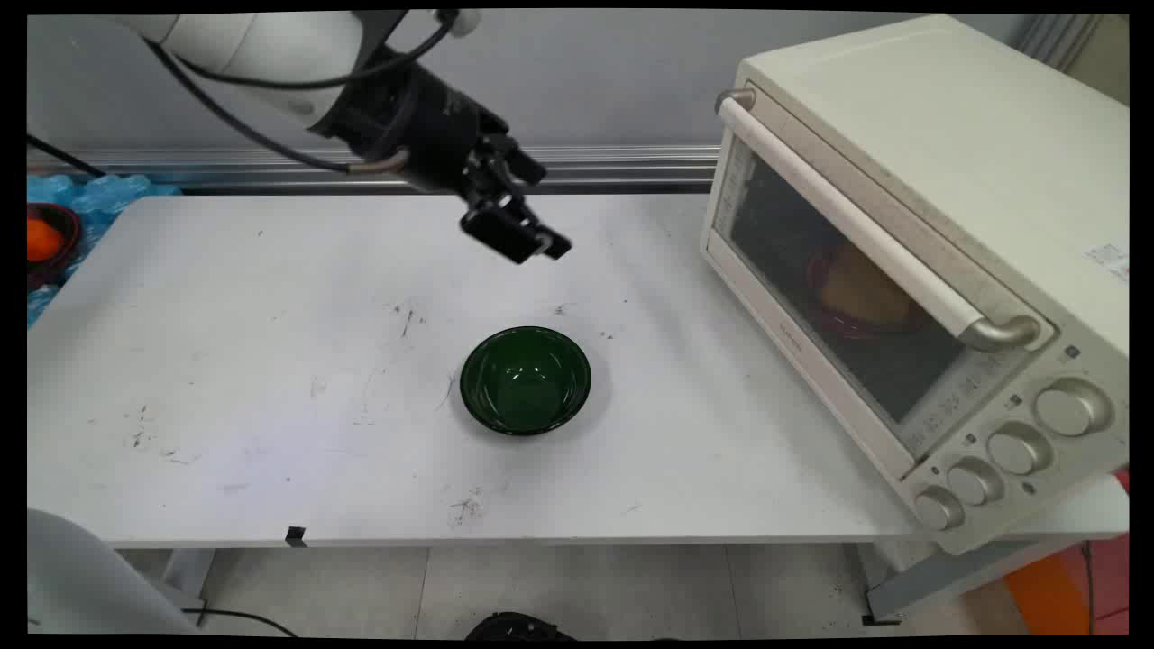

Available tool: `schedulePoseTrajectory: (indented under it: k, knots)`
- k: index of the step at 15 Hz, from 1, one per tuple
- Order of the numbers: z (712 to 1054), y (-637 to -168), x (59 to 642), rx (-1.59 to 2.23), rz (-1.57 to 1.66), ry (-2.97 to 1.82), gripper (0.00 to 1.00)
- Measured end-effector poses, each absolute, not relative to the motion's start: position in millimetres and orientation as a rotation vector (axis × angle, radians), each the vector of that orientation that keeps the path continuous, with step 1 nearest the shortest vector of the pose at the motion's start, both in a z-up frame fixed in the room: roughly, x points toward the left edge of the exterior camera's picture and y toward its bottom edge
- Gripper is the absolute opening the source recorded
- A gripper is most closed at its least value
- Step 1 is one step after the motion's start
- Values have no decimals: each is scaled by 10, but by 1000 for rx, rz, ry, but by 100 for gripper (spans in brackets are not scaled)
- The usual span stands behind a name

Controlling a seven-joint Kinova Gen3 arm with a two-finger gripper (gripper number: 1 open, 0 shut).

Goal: Open the oven

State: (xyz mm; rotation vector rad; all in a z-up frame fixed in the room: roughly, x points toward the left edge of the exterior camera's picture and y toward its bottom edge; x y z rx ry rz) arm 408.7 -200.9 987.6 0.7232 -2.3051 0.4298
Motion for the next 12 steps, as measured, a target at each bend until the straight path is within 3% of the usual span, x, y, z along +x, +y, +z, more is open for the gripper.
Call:
schedulePoseTrajectory:
  k: [12]
  knots:
    - [10161,-2204,3298,820,390,-2131,100]
